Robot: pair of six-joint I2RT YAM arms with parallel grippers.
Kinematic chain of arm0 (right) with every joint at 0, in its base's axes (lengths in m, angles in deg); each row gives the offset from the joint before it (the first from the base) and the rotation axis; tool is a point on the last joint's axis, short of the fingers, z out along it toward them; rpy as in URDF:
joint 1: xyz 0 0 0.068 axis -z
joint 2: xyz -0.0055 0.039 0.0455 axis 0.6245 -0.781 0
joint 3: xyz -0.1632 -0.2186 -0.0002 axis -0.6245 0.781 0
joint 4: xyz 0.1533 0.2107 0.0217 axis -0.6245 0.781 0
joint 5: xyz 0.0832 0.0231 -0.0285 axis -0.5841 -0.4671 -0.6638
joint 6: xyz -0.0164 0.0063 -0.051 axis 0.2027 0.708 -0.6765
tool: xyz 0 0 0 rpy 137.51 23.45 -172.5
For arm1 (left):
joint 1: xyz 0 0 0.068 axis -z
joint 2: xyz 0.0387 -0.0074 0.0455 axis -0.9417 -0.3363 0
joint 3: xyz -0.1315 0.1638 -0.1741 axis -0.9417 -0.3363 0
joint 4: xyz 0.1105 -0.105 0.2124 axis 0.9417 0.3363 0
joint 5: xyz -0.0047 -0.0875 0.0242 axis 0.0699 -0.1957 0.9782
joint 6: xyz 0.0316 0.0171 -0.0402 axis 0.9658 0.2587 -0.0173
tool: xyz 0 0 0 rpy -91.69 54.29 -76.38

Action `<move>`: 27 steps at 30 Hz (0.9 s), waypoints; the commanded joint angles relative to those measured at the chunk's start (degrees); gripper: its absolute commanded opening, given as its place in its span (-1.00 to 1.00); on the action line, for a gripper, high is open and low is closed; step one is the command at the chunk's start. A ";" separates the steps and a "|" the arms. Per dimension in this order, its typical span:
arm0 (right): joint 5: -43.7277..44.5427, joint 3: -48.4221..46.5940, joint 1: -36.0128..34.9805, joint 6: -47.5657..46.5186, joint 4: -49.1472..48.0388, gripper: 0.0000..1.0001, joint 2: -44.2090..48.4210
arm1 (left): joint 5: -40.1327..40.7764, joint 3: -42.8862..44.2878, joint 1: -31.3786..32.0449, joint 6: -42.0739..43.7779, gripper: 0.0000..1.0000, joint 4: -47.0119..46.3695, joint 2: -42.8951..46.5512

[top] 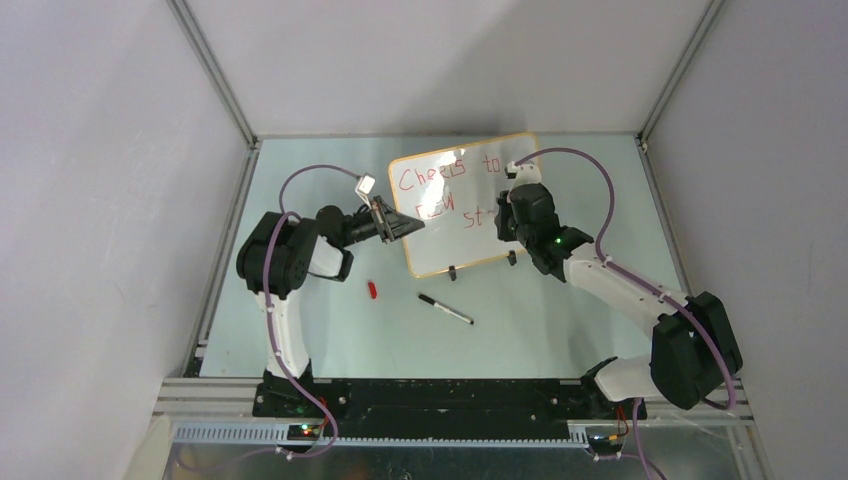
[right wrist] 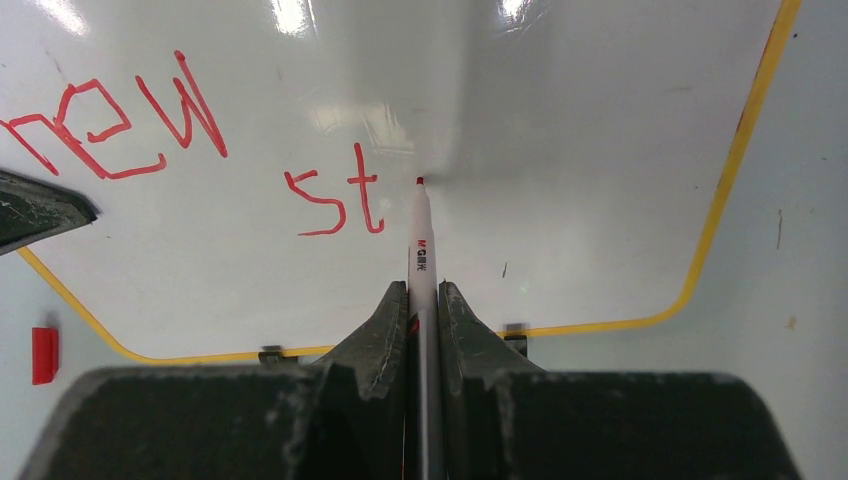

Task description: Write a sentence on the whiteboard

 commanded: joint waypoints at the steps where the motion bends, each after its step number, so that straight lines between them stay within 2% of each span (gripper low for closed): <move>1: 0.43 -2.27 0.20 -0.05 -1.21 -1.00 -0.55 | -0.20 1.38 0.24 -0.09 -1.00 -3.08 1.50; 27: -3.55 -2.26 -0.92 -1.51 1.06 -1.00 0.39 | -0.25 1.41 0.18 -0.17 -1.00 -3.06 1.51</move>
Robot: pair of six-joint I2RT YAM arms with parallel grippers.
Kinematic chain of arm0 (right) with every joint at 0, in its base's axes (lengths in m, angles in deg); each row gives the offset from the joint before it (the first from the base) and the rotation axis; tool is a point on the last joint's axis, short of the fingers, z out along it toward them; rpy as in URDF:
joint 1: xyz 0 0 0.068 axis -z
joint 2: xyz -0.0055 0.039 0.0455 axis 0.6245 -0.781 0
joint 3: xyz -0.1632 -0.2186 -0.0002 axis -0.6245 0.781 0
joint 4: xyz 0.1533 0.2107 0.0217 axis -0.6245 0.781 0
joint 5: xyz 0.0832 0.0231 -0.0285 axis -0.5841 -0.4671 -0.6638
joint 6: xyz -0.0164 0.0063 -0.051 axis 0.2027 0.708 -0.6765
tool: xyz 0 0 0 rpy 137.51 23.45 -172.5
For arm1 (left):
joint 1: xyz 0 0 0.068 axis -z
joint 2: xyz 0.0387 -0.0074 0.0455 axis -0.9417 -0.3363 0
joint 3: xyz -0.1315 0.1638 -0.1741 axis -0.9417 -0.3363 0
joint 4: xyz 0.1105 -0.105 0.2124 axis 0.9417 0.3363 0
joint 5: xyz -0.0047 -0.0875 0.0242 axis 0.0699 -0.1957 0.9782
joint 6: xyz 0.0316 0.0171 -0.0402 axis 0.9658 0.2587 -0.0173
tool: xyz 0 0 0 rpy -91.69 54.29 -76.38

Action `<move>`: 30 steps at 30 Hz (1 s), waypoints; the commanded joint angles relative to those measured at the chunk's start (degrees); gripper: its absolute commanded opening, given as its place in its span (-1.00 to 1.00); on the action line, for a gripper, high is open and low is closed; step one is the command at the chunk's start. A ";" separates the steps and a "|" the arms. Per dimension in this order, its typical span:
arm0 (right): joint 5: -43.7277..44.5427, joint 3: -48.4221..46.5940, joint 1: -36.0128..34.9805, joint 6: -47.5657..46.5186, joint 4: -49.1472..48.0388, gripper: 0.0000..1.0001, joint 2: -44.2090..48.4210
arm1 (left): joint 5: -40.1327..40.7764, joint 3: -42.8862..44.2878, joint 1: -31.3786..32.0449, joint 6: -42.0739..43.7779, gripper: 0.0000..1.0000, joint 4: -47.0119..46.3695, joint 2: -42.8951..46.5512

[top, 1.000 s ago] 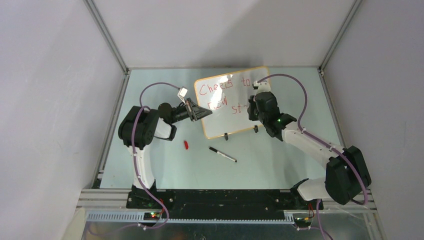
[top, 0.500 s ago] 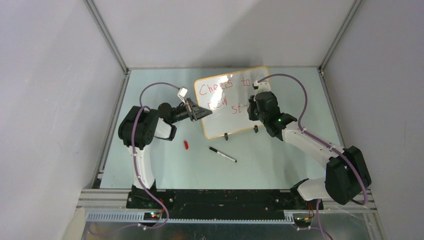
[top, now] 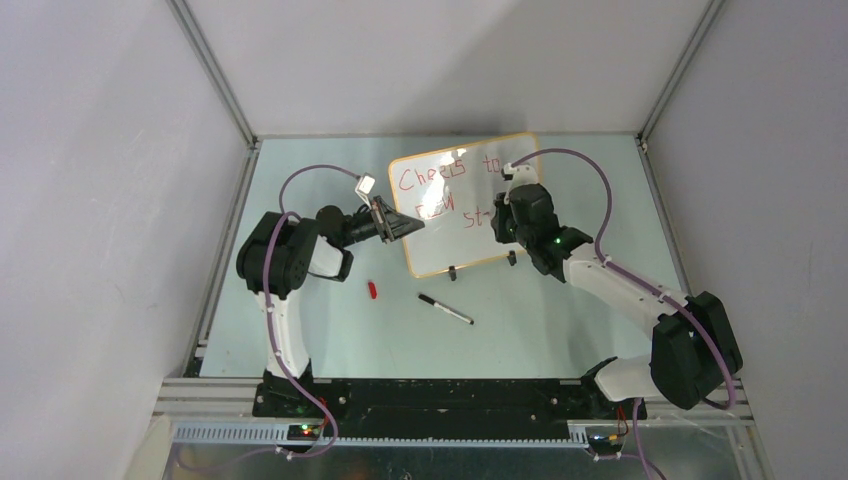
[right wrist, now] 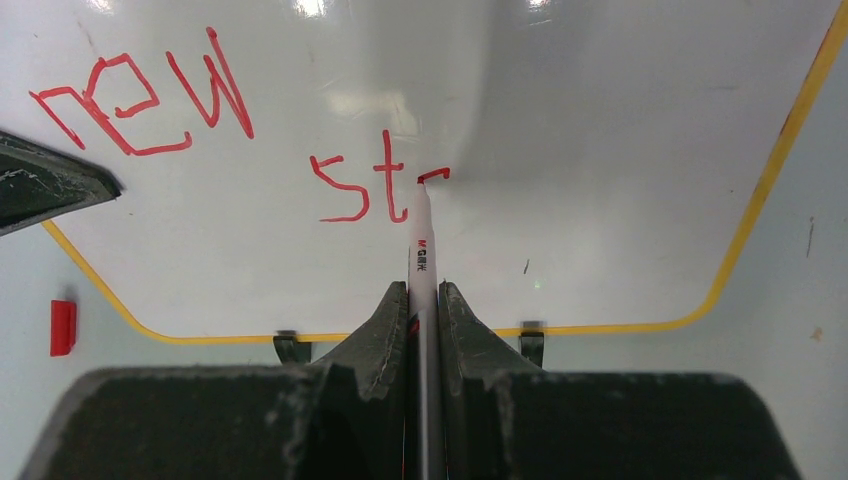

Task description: Write a sentence on the whiteboard

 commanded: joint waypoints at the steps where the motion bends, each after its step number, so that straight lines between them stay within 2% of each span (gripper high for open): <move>1: -0.59 -2.25 -0.61 -0.90 1.30 -1.00 0.38 | -0.24 1.42 0.22 -0.18 -1.00 -3.02 1.51; 30: 3.04 -2.38 0.46 -0.69 0.83 -1.00 -0.16 | -0.26 1.49 0.33 -0.18 -1.00 -2.99 1.50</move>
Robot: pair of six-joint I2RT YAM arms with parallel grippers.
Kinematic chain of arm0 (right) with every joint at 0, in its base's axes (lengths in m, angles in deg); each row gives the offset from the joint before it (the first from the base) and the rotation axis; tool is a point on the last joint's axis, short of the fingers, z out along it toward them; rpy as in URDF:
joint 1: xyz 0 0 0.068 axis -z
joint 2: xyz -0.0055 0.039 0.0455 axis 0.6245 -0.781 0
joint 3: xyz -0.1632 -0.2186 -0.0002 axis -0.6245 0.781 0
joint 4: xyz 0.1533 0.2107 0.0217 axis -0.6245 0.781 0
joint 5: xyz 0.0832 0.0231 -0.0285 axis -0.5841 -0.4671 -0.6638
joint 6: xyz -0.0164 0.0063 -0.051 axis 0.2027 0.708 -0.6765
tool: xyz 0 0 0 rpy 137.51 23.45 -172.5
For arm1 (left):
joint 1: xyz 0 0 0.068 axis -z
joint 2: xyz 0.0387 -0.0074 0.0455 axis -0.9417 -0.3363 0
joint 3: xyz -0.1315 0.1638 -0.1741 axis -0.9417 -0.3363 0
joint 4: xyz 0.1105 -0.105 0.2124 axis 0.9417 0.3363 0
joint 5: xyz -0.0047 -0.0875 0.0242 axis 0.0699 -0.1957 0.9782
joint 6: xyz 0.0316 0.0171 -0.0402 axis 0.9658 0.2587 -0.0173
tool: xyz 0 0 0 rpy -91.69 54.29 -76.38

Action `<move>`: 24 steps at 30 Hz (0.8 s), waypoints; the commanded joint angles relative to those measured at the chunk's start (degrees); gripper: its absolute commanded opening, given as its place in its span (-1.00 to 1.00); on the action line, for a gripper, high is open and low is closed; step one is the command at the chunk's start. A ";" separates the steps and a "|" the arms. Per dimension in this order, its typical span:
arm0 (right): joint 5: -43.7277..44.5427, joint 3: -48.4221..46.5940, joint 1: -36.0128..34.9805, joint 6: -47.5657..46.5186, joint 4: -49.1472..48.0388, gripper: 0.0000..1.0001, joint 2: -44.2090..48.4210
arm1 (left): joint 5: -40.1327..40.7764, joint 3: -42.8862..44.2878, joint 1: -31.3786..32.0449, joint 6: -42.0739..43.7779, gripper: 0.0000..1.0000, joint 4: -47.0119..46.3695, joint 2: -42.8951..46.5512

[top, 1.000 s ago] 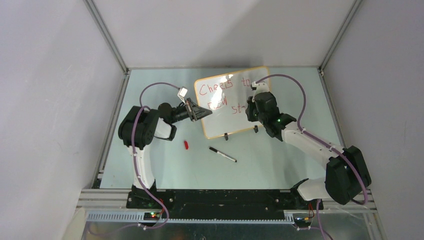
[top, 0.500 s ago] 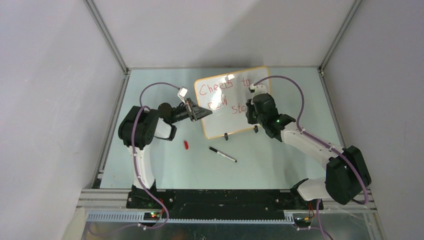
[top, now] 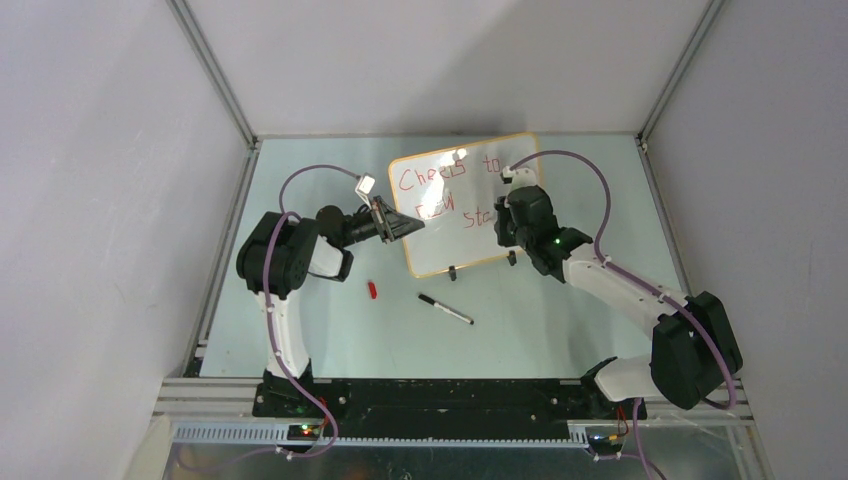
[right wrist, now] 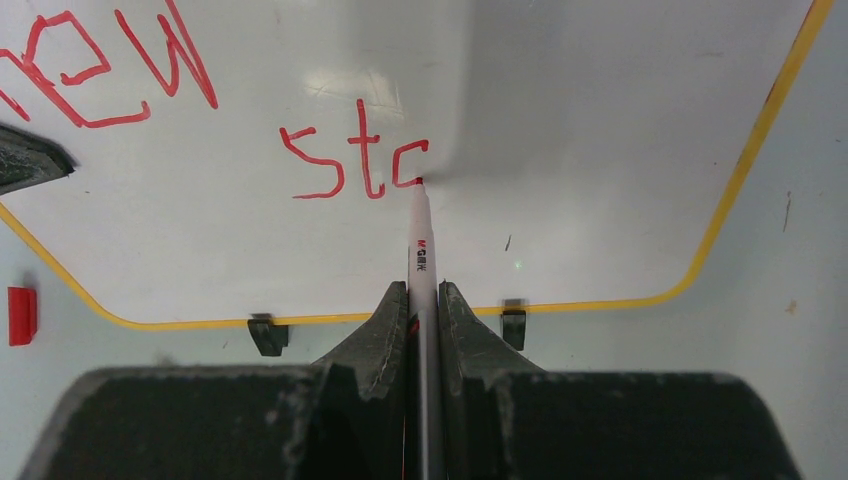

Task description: Write a sentence on the whiteboard

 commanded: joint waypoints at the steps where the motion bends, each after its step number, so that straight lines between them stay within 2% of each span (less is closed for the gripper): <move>1: 1.38 -2.70 0.55 0.12 -1.90 -1.00 -0.25 | -0.22 1.50 0.32 -0.18 -1.00 -3.03 1.50; 24: 1.35 -4.78 0.87 0.19 0.76 -1.00 -1.13 | -0.32 1.53 0.33 -0.19 -1.00 -3.01 1.50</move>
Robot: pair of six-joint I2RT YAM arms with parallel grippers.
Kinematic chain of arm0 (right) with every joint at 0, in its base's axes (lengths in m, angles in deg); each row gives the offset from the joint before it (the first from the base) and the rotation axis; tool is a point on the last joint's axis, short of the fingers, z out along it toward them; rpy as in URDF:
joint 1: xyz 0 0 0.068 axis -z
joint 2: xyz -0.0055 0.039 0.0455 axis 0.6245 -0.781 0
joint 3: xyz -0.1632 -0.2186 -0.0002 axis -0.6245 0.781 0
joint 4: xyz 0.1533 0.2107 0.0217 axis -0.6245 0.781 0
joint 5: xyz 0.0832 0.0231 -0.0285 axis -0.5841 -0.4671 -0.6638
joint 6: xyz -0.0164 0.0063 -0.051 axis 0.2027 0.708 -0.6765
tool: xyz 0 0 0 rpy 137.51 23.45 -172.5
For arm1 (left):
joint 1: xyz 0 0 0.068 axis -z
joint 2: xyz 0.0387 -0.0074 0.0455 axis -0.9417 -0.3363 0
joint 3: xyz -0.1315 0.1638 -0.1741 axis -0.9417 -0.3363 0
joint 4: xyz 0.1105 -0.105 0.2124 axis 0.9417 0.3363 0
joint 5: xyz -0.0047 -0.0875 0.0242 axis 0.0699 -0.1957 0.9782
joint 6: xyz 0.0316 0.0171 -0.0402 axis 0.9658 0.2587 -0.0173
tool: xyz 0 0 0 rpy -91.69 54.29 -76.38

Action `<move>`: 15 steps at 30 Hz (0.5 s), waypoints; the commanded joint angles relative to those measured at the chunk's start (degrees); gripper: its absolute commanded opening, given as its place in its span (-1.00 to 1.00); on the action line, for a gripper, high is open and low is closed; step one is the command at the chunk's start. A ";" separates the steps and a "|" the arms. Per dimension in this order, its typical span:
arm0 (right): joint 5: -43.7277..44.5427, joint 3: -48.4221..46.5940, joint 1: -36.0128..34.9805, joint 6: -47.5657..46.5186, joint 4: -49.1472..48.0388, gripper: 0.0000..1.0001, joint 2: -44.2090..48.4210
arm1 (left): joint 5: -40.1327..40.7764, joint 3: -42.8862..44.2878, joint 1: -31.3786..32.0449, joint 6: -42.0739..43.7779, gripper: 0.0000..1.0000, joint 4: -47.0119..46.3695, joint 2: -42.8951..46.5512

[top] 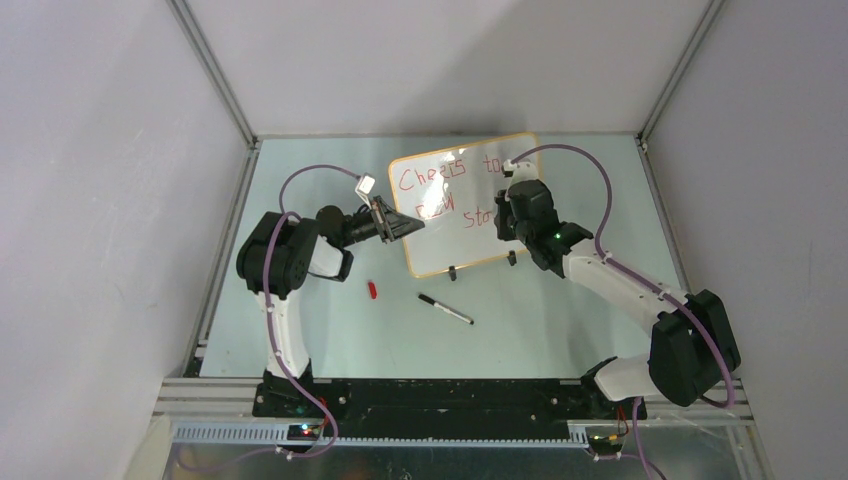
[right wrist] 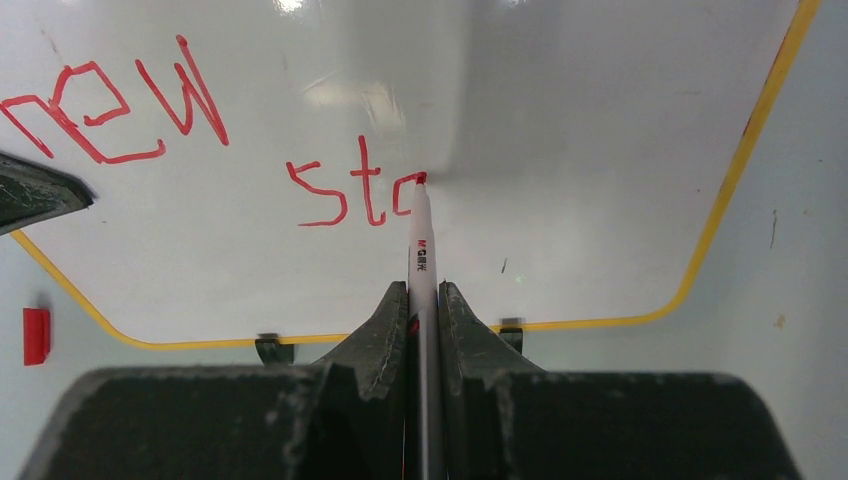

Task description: Write a sentence on the whiteboard

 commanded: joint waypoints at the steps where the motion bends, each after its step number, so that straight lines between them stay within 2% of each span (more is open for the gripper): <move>1: 1.19 -2.28 0.20 0.22 0.84 -1.00 -0.38 | -0.31 1.52 0.24 -0.23 -1.00 -3.04 1.50; 15: 1.71 -1.67 -0.30 -0.50 3.92 -1.00 0.64 | -0.32 1.58 0.25 -0.26 -1.00 -3.04 1.48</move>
